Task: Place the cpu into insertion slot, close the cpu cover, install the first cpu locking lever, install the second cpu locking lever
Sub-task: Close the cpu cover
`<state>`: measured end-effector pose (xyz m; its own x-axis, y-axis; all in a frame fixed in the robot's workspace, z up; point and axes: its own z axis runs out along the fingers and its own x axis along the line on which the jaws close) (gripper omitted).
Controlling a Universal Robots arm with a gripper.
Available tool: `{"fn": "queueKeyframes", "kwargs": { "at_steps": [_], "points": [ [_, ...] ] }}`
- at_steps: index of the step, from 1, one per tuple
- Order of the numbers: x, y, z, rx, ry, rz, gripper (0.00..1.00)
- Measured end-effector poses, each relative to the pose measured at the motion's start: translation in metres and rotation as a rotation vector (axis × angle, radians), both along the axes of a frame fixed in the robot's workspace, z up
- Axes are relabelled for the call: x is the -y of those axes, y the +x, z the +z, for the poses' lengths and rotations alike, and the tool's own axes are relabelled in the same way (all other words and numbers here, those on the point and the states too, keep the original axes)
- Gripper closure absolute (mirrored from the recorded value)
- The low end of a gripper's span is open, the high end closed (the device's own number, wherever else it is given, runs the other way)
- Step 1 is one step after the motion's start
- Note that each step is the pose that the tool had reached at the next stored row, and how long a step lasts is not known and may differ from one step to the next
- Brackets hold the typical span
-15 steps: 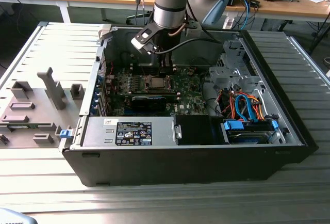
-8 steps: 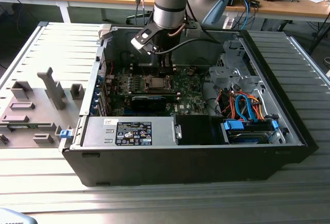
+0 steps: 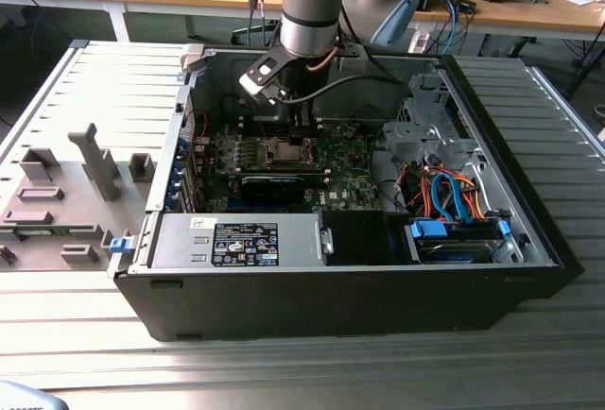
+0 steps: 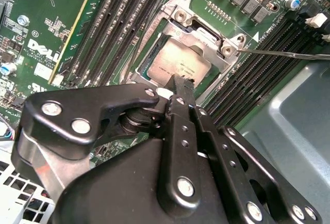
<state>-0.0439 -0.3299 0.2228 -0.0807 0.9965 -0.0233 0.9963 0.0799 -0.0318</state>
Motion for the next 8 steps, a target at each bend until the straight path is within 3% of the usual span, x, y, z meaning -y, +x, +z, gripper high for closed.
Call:
{"fn": "queueKeyframes", "kwargs": {
  "at_steps": [8],
  "points": [
    [0.0000, 0.0000, -0.0018, 0.0000, 0.0000, 0.000, 0.89]
  ]
}}
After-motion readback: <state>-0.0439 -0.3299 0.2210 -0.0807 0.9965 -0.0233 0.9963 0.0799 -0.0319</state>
